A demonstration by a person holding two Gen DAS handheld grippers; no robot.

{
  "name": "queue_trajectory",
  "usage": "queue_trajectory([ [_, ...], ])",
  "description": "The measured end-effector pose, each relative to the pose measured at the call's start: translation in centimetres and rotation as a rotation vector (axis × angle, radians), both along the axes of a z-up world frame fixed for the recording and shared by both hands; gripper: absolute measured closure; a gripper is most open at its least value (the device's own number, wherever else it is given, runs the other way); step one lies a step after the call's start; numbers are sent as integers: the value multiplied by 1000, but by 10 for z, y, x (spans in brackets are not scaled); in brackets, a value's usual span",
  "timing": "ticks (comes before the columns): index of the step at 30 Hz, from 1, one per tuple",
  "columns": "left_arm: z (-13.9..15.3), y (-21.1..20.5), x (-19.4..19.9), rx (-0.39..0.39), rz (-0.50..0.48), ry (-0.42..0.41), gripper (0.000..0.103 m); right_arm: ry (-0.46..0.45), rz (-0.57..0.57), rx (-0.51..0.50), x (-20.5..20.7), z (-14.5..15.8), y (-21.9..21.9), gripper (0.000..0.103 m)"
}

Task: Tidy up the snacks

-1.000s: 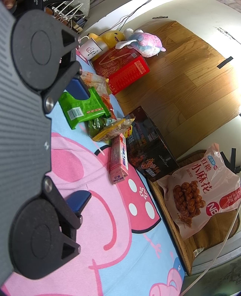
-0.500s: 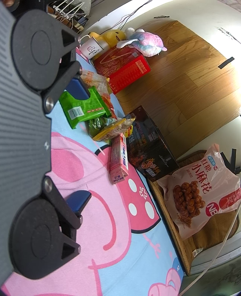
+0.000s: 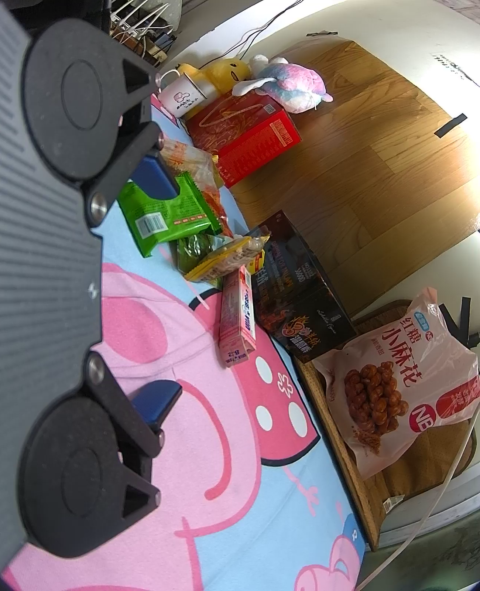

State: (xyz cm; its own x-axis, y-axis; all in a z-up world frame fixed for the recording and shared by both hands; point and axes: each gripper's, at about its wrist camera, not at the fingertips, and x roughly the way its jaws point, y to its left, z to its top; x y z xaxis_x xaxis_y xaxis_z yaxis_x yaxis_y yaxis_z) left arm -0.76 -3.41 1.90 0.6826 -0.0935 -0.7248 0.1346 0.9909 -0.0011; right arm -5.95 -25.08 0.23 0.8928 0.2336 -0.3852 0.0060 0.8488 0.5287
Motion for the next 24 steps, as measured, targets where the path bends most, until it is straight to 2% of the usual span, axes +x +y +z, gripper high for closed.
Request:
queue_trajectory([
  [7,6,-15,-1,9,-40,-13,0,-4,1,10,-1,0,-1,0],
  [16,6,-7,0,-2,-27,-11,0,-5,2,13,-2,-1,-1,0],
  [18,9,4,1,-23,-15,-36,0,-2,6,10,-2,0,-2,0],
  [21,15,27,0,-50,7,-116,0,11,71,-26,1,4,-2,0],
  [24,19,47,-5,-81,12,-214,0,-16,194,-97,2,11,1,8],
])
